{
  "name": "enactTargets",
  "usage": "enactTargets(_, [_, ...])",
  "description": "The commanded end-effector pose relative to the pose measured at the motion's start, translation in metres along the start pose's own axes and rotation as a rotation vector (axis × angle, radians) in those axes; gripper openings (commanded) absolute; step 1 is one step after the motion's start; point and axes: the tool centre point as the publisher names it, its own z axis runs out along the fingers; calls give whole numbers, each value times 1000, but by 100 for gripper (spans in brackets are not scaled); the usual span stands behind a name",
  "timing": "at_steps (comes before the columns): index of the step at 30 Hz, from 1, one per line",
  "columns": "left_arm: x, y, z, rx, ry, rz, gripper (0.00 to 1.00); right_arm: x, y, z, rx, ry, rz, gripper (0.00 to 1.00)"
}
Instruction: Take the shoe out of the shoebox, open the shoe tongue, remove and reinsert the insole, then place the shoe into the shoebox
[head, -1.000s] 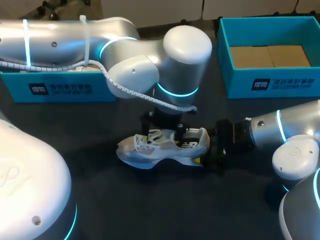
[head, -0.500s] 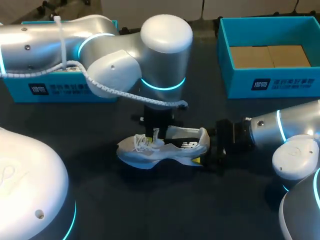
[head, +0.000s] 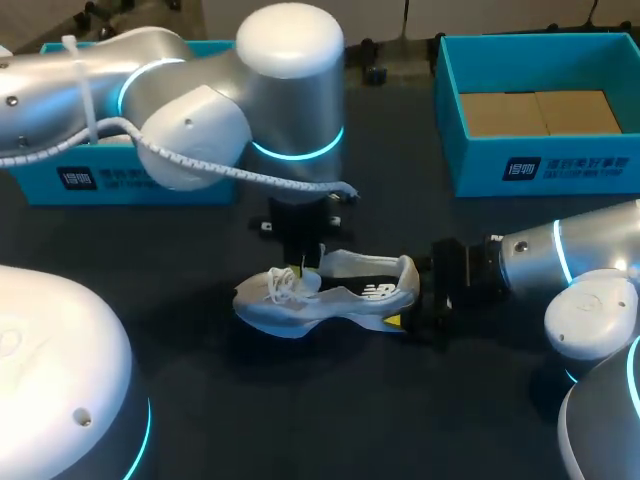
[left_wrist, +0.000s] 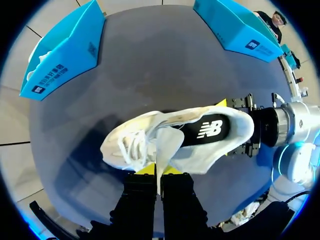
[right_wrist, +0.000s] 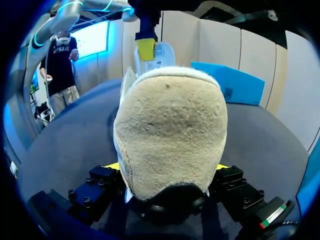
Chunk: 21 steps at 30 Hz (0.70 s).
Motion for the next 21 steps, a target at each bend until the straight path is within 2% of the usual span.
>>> enactTargets(1, [-17, 6, -6, 9, 67, -6, 0, 1, 0, 3, 2, -2, 0, 0])
enactTargets(10, [-47, 10, 2, 11, 64, -1, 0, 1, 0, 3, 2, -2, 0, 0])
enactTargets(15, [-56, 11, 15, -12, 48, 17, 0, 1, 0, 3, 2, -2, 0, 0])
enactTargets(16, [-59, 11, 23, -35, 53, 32, 0, 1, 0, 3, 2, -2, 0, 0])
enactTargets(21, [-69, 11, 46, -48, 11, 10, 0, 1, 0, 3, 2, -2, 0, 0])
